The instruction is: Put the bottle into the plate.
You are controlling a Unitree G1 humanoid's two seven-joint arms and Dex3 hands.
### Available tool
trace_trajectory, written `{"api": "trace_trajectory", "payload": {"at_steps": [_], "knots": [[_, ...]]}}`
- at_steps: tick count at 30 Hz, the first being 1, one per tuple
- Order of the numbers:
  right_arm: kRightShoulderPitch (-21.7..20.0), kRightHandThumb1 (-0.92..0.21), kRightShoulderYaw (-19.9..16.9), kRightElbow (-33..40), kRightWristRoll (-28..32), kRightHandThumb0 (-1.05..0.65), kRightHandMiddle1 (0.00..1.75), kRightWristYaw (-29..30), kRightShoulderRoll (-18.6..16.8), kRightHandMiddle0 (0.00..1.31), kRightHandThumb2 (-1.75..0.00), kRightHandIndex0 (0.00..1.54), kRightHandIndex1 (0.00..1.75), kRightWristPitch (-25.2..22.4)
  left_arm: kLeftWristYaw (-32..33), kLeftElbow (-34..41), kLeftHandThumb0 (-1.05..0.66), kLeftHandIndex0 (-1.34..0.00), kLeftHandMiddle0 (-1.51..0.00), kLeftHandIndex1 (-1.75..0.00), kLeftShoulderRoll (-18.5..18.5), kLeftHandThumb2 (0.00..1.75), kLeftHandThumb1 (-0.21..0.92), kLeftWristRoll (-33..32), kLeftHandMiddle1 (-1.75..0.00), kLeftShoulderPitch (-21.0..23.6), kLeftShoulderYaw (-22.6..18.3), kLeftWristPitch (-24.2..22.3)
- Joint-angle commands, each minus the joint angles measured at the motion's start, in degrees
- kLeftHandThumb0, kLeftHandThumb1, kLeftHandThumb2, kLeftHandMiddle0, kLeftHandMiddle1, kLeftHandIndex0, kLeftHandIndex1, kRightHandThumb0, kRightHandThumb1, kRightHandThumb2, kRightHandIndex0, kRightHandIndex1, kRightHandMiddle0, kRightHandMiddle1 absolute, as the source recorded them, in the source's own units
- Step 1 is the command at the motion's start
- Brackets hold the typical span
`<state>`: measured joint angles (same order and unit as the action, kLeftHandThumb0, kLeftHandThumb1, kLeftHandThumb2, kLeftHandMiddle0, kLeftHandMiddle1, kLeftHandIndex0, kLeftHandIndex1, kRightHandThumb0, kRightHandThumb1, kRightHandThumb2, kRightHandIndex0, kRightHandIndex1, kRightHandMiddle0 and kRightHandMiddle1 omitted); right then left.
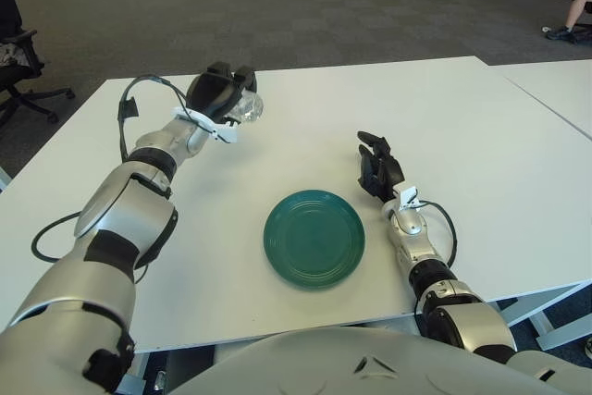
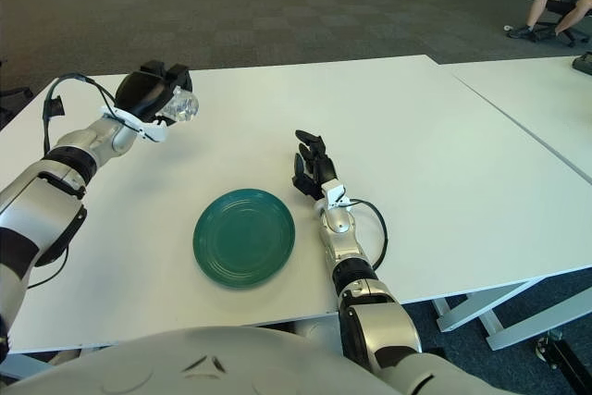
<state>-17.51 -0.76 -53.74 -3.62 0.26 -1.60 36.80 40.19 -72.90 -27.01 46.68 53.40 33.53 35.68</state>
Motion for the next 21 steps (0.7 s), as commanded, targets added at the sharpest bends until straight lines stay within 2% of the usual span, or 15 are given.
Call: {"api": "trace_trajectory", "payload": {"at_steps": [1,6,12,15,21], "knots": [[4.85,-0.92,0.46,2.61,-0.48,-0.70,0.72,1.68,-0.79,0.00,-0.83,0.26,0.01,-5.56,3.23,4.45,0.00,-0.51,-0.75,-1.75,-0.94,1.52,0.14,-0.36,-1.72,0.76,-0.99,3.79],[5.91,-0.92,0.49,5.74,0.18,-0.70,0.67,1.83,-1.28,0.00,-0.80,0.26,0.01,-9.03,4.07,8.52,0.00,-0.51,-0.76,-1.75,-2.12,1.53,0.14,-0.44,-1.72,0.27,-1.66,7.28],[6.47,-0.92,0.51,7.91,0.58,-0.70,0.63,1.72,-1.65,0.00,-0.78,0.26,0.00,-10.71,5.39,15.09,0.00,-0.52,-0.76,-1.75,-3.52,1.53,0.13,0.72,-1.71,-1.28,-2.27,10.69],[6.55,-0.92,0.56,8.41,0.46,-0.70,0.63,1.86,-1.70,0.00,-0.77,0.26,0.00,-11.20,4.28,23.04,0.00,-0.52,-0.76,-1.75,-3.96,1.53,0.13,1.10,-1.71,-3.63,-3.04,12.08],[6.81,-0.92,0.54,8.84,0.62,-0.68,0.63,1.44,-1.64,0.00,-0.78,0.27,0.01,-11.29,0.41,33.32,0.00,-0.54,-0.78,-1.75,-4.95,1.54,0.11,1.29,-1.69,-7.09,-4.48,13.26]]}}
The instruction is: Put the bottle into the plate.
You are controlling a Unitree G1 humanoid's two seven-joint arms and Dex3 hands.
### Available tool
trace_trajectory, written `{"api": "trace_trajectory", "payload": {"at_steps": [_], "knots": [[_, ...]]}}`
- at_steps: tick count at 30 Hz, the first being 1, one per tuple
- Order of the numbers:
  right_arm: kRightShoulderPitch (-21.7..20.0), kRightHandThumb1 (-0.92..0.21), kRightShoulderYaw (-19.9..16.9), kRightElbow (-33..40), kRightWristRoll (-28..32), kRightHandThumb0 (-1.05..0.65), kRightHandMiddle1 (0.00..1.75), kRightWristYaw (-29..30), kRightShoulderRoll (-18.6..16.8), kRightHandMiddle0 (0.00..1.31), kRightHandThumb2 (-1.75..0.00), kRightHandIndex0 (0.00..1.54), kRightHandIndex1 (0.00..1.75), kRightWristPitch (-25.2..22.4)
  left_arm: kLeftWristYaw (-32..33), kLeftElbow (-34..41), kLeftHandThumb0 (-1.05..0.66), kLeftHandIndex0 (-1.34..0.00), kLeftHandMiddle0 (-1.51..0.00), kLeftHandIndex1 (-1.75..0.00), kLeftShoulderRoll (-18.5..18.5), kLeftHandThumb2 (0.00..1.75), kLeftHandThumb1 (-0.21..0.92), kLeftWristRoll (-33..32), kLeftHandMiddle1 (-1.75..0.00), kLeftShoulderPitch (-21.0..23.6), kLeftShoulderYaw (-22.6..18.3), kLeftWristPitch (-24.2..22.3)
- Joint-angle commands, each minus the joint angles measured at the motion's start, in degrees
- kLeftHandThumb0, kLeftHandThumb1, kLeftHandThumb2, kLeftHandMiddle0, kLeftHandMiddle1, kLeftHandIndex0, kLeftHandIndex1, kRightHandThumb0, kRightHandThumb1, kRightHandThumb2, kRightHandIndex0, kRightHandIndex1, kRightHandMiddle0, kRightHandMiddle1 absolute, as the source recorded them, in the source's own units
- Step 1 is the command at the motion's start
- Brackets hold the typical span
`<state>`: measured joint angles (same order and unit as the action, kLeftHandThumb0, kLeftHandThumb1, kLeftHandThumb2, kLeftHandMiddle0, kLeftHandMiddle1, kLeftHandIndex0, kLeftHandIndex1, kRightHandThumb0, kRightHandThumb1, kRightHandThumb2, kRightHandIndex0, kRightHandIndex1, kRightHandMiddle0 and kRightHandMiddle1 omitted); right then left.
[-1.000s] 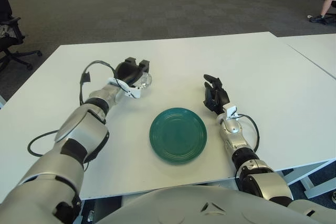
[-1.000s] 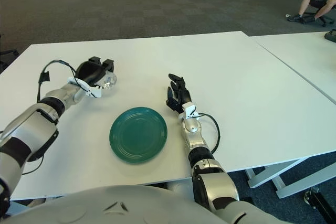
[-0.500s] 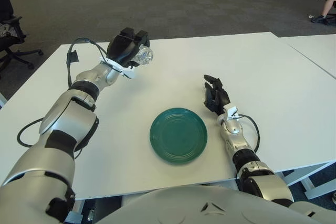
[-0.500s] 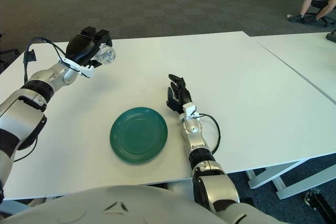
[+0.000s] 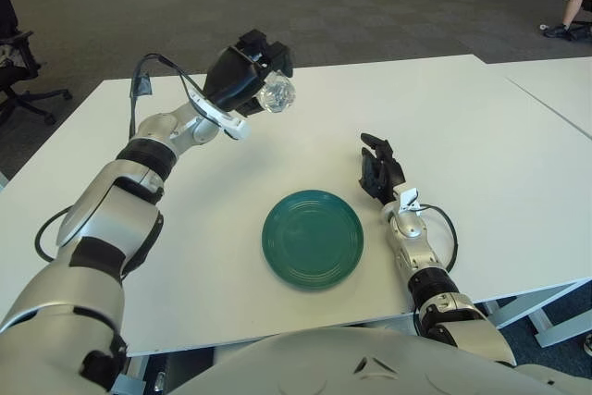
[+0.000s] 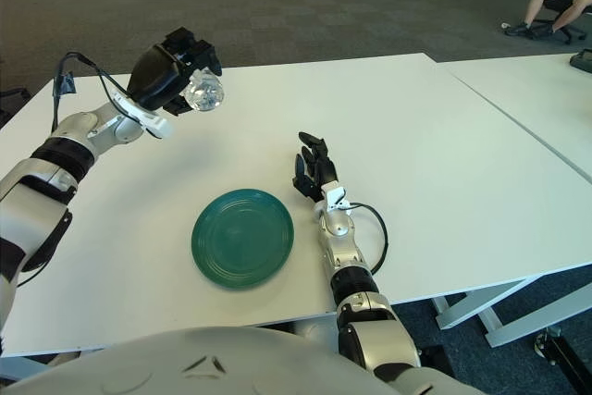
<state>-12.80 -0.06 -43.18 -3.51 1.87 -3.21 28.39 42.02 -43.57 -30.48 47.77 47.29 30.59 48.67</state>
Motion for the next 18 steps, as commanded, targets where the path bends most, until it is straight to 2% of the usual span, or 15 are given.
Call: {"api": "trace_trajectory", "payload": {"at_steps": [1,6,11,18], "knots": [[2.13,-0.92,-0.17,-1.70,0.55,-0.68,0.62,-0.25,-0.01,0.00,-0.79,0.27,0.01,-2.85,-2.18,5.25,0.00,-0.54,-0.78,-1.75,-1.57,1.54,0.11,0.16,-1.69,-1.50,-1.81,0.38],[2.07,-0.92,-0.26,-2.16,0.79,-0.68,0.63,-0.71,0.03,0.00,-0.80,0.27,0.00,-2.05,-8.64,14.68,0.00,-0.55,-0.80,-1.75,-2.14,1.56,0.09,-1.02,-1.68,-5.75,-2.59,2.36],[1.42,-0.92,-0.50,-3.39,0.91,-0.67,0.61,-0.72,-0.07,0.00,-0.79,0.27,0.00,-1.56,-10.72,21.45,0.00,-0.55,-0.80,-1.75,-1.33,1.56,0.09,1.45,-1.68,-11.32,-2.58,2.62],[1.46,-0.92,-0.45,-4.28,-0.13,-0.72,0.47,0.60,0.42,0.00,-0.80,0.23,0.00,-0.43,-15.53,23.10,0.00,-0.54,-0.80,-1.75,0.47,1.54,0.10,0.82,-1.66,-14.36,-1.34,5.43]]}}
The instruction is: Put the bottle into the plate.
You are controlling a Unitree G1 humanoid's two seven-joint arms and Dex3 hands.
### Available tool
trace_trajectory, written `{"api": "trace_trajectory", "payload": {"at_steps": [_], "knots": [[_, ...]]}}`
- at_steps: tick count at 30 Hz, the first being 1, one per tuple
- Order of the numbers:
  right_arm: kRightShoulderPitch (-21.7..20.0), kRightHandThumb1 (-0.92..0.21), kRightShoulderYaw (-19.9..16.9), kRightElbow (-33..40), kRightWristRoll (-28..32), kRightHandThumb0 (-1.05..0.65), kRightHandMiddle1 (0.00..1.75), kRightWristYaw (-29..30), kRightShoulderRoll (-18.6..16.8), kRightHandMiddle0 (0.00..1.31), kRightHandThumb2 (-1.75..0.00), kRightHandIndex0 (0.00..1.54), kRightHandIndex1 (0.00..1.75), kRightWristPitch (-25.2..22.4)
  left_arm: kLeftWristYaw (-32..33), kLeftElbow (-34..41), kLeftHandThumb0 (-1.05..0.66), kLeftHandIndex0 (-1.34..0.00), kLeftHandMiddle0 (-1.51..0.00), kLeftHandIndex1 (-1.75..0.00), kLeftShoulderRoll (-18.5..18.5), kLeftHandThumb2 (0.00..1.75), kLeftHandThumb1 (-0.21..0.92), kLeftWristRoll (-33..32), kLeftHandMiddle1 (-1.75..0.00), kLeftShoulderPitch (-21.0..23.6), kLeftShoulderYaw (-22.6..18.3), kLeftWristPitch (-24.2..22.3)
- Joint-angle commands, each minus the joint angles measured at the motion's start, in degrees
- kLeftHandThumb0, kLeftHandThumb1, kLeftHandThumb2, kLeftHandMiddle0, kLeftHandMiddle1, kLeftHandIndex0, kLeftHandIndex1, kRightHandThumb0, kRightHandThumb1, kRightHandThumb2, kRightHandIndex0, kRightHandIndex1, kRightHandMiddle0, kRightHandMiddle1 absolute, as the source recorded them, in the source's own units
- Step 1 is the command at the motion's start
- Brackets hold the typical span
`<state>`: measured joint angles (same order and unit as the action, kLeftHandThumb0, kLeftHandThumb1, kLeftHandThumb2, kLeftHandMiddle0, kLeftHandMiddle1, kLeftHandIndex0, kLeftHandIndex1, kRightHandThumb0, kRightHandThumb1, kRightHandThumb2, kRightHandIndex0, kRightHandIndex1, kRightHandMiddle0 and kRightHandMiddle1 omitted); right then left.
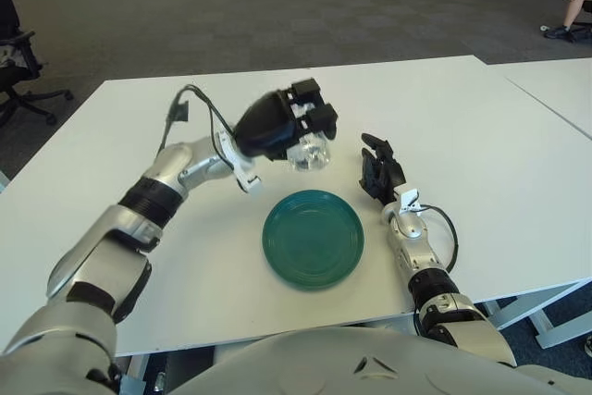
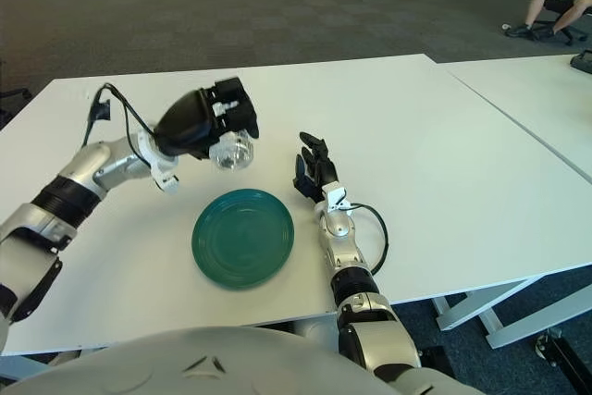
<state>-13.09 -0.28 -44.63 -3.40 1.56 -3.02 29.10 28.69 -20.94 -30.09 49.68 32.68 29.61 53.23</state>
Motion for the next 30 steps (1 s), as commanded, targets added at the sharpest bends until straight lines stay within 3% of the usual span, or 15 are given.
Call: {"api": "trace_trajectory", "payload": {"at_steps": [1,6,13,20,30], "knots": [[1.68,-0.92,-0.14,-3.16,-0.74,-0.73,0.46,1.72,0.29,0.00,-0.80,0.23,0.00,-0.57,-3.20,0.40,0.00,-0.54,-0.79,-1.75,0.31,1.53,0.11,-1.08,-1.66,0.07,0.00,1.44],[1.25,-0.92,0.48,-4.76,-2.57,-0.75,0.51,4.75,0.37,0.00,-0.79,0.25,0.02,1.85,-3.97,0.56,0.00,-0.51,-0.77,-1.75,1.44,1.50,0.14,1.70,-1.67,-0.91,0.60,3.44],[0.55,-0.92,1.39,-5.05,-3.45,-0.73,0.60,5.29,0.67,0.00,-0.78,0.29,0.03,2.40,0.16,4.79,0.00,-0.51,-0.75,-1.75,0.81,1.51,0.15,8.63,-1.71,-2.68,-0.22,4.69],[0.82,-0.92,0.51,-3.58,0.32,-0.70,0.66,0.90,0.20,0.00,-0.76,0.28,0.02,-0.30,1.27,8.79,0.00,-0.67,-0.88,-1.69,-2.35,1.70,-0.03,14.29,-1.74,-3.08,-0.51,4.98],[1.00,-0.92,-0.12,-2.82,1.42,-0.69,0.63,-0.88,0.10,0.00,-0.76,0.26,0.01,-2.00,1.19,8.41,0.00,-0.65,-0.89,-1.74,-3.56,1.74,-0.05,16.16,-1.75,-2.14,0.15,4.85]]}}
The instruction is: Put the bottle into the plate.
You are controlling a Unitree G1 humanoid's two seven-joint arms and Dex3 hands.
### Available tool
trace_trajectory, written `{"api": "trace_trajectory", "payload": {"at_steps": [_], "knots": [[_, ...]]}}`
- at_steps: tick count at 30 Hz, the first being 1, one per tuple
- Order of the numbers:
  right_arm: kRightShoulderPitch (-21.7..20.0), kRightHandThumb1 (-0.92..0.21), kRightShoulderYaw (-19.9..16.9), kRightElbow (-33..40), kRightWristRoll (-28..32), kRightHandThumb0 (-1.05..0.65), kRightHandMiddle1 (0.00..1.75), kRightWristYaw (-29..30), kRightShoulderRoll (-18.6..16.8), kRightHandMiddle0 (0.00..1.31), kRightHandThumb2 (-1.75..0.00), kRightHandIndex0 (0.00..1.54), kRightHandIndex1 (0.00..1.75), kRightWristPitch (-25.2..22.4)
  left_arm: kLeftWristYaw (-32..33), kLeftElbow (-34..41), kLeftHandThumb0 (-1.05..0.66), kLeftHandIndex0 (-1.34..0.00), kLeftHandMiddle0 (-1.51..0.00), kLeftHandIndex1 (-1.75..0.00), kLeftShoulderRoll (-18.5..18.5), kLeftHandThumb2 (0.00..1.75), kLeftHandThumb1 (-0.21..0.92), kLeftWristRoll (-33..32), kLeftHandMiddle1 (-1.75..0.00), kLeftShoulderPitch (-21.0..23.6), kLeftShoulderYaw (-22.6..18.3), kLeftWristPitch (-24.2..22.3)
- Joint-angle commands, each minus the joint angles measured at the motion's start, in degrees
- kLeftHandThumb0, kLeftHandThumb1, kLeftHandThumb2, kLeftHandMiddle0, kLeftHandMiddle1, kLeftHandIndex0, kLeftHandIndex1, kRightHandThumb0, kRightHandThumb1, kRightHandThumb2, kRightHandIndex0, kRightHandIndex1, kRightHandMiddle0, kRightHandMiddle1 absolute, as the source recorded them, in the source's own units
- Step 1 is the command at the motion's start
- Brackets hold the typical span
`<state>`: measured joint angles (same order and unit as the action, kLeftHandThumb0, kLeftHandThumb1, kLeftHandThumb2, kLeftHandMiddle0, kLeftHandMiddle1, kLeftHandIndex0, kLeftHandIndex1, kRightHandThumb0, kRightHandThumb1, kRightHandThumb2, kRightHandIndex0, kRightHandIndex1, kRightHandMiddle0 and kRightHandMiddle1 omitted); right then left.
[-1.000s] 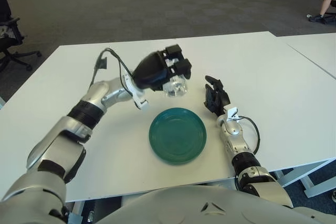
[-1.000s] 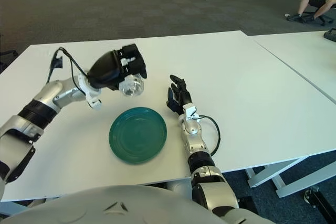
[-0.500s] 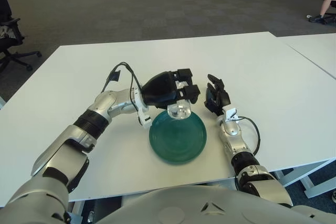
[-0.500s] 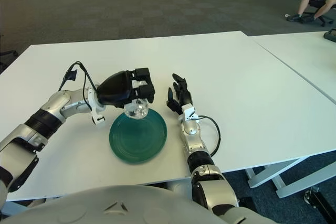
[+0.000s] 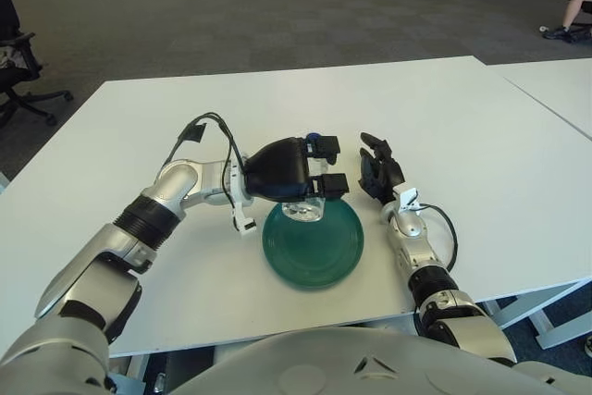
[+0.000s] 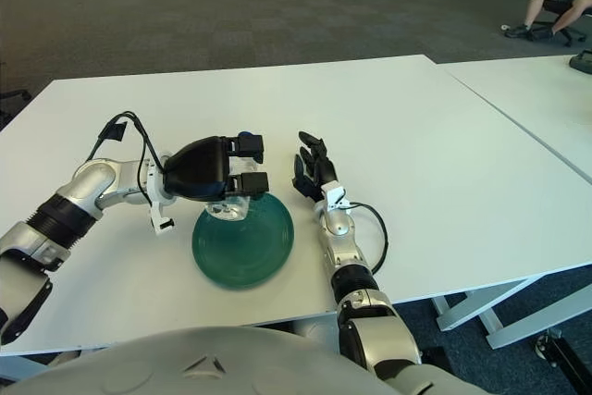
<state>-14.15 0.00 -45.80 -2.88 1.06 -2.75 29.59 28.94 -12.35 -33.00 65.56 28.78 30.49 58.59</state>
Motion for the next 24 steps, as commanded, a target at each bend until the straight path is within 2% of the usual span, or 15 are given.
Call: {"api": "trace_trajectory", "payload": {"at_steps": [1,6,13,17,24], "knots": [[2.07,-0.92,-0.46,-1.63,0.89,-0.69,0.63,-0.35,-0.18,0.00,-0.76,0.26,0.01,-2.54,0.69,-0.61,0.00,-0.65,-0.89,-1.74,-0.85,1.74,-0.05,0.28,-1.75,2.41,-0.50,0.15],[1.99,-0.92,-0.63,-1.70,0.87,-0.69,0.61,-0.55,-0.14,0.00,-0.75,0.25,0.00,-2.80,1.01,-2.33,0.00,-0.59,-0.83,-1.75,-0.87,1.65,0.03,0.43,-1.74,3.33,0.21,1.82],[1.93,-0.92,-0.98,-1.79,1.10,-0.68,0.61,-0.71,-0.35,0.00,-0.75,0.25,0.00,-3.23,5.07,-4.01,0.00,-0.59,-0.83,-1.75,-0.23,1.66,0.03,0.58,-1.74,2.94,0.88,4.19],[1.97,-0.92,-1.21,-1.88,1.06,-0.68,0.60,-0.50,-0.49,0.00,-0.76,0.25,0.00,-3.02,3.94,-3.60,0.00,-0.63,-0.87,-1.75,-0.44,1.71,-0.02,-0.98,-1.75,2.65,0.47,5.59],[2.01,-0.92,-1.24,-2.03,0.67,-0.69,0.61,-0.15,-0.54,0.00,-0.78,0.25,0.00,-2.57,-2.89,-1.84,0.00,-0.64,-0.89,-1.75,-1.17,1.73,-0.04,-8.42,-1.75,2.23,-0.92,8.13]]}}
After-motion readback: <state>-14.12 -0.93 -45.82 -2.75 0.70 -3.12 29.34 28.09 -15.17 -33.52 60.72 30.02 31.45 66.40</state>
